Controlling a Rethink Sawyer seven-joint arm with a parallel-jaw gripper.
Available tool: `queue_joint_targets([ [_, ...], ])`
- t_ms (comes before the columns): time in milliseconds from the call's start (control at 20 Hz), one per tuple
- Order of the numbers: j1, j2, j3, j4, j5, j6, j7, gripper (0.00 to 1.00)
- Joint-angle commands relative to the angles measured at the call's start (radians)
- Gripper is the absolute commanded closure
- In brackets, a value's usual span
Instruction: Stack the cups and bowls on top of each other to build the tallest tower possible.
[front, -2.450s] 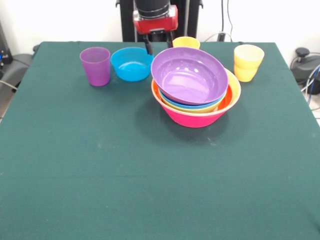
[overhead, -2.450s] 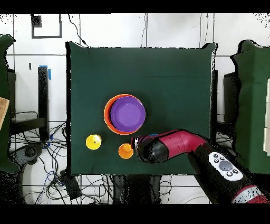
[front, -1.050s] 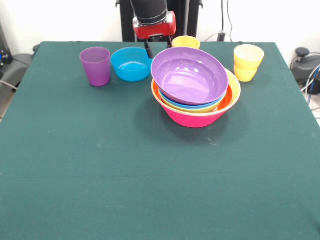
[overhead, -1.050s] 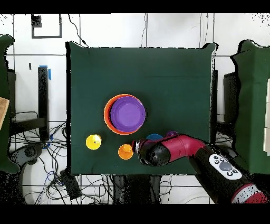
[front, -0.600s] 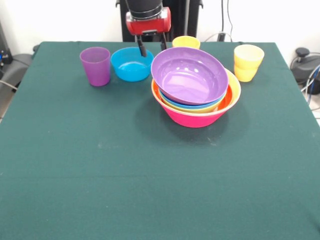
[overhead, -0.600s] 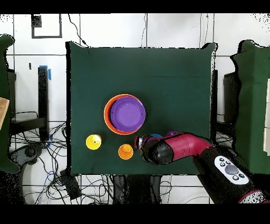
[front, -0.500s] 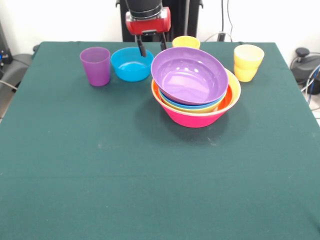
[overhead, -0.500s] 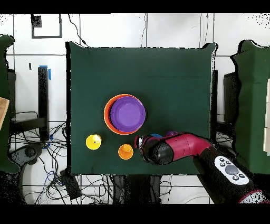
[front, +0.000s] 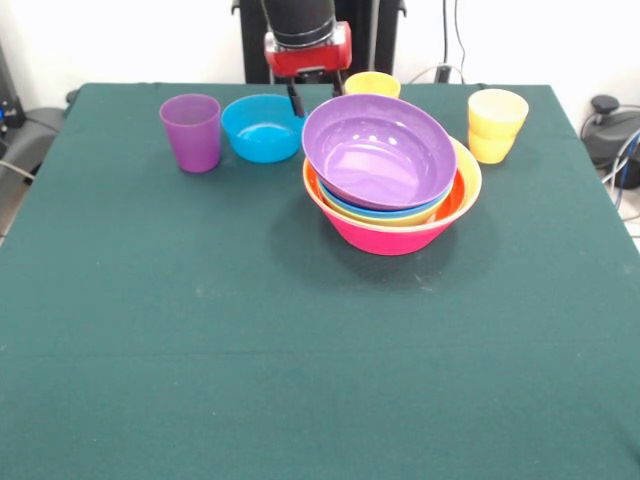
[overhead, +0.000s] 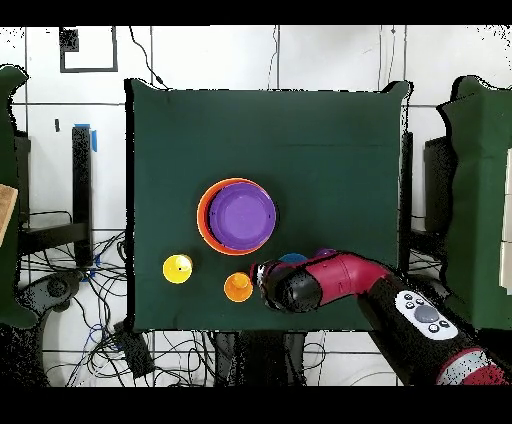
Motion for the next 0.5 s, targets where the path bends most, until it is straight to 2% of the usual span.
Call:
queue_joint_targets([
  [50,0.057,0.102,-0.055,-0.096,-0.103,-0.072,-0.015,0.0],
  [250,0.058,0.104,-0.076,-0.113,-0.112,-0.053,-0.01,0.0],
  [500,0.005,0.029,-0.058,-0.119,-0.078,0.076,-0.119,0.0],
])
